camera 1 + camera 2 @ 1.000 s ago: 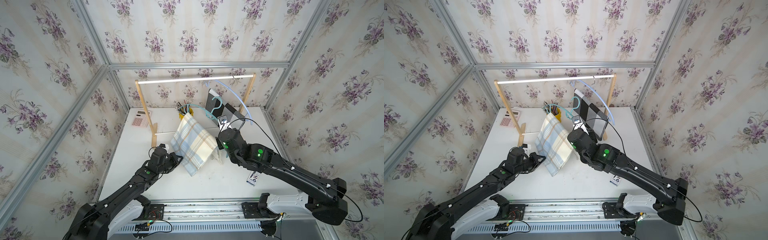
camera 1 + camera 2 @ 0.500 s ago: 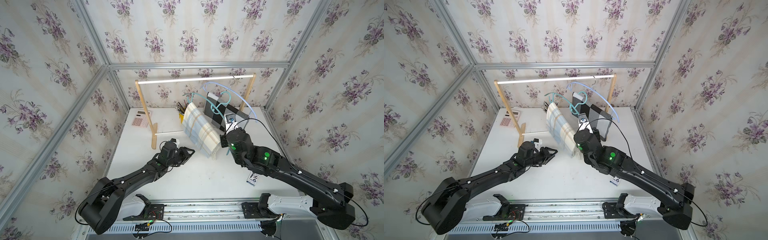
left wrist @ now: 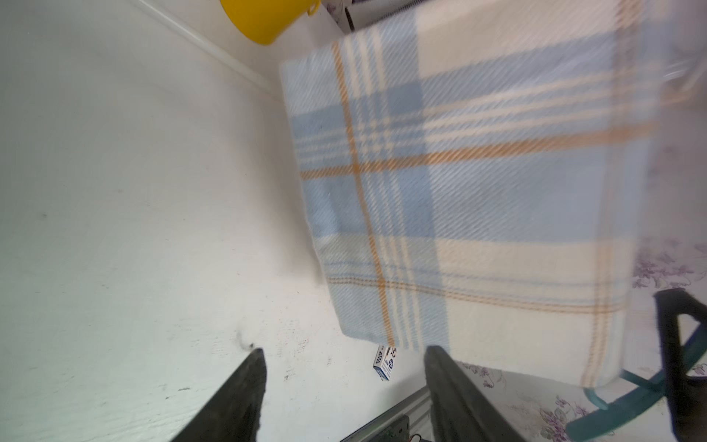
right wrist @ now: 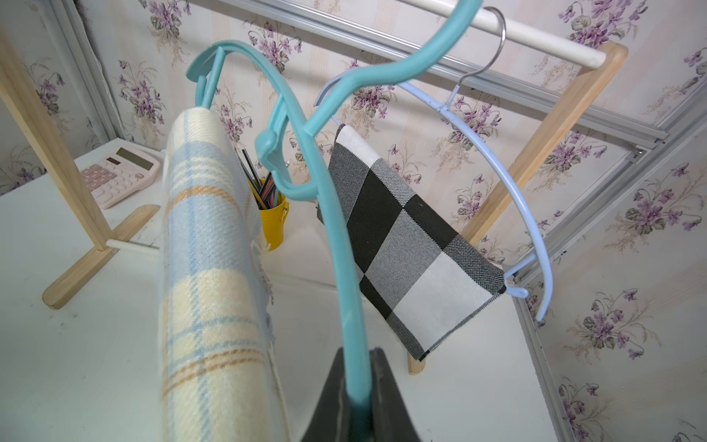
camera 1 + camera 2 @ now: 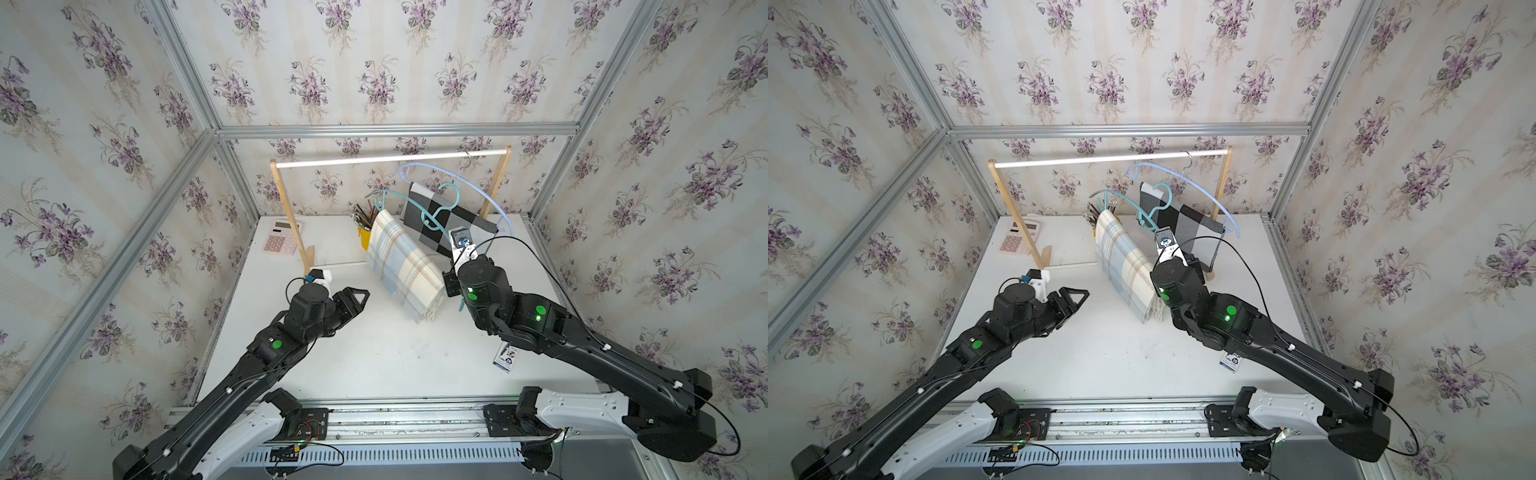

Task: Hang the scarf on the hanger
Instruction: Hang the scarf on the hanger, then place the hanger at the clothesline.

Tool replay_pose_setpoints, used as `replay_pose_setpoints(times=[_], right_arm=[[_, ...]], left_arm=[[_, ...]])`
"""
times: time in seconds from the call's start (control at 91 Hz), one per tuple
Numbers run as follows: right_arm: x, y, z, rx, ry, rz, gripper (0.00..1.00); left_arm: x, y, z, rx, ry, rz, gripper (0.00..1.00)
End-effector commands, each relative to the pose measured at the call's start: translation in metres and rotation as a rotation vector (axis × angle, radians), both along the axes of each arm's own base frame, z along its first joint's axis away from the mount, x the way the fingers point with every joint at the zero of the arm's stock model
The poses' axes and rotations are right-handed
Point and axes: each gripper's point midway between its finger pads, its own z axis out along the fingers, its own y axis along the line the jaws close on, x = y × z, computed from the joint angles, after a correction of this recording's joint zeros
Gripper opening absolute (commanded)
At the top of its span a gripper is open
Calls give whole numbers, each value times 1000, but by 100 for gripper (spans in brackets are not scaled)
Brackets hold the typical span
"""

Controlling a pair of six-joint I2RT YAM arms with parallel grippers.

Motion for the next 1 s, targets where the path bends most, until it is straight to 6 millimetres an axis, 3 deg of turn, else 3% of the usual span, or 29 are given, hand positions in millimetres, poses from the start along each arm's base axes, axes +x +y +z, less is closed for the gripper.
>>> replay_pose_setpoints(times=[0.0,0.132,0.231,0.418,0.604,0.791,0.989], right_arm=[[-1,2,7,-20,-32,25,0],[-2,2,10,-69,-79,16,0],[-7,7,11,-139,-132,16,0],[-12,13,11,-237,-211,-7,0],[-14,17,6,-265,-225,-3,0],[-16,22,4,-285,-235,10,0],[-17,27,0,-292,-233,26,0]], left_arm=[[-9,36,5,172,32,88,67],[1,30,58,139,19,109,67],[15,12,90,90,29,95,66],[44,-22,129,24,41,77,65],[70,-50,134,-13,43,53,65],[91,-70,152,-35,16,34,65],[118,-88,140,12,56,41,64]])
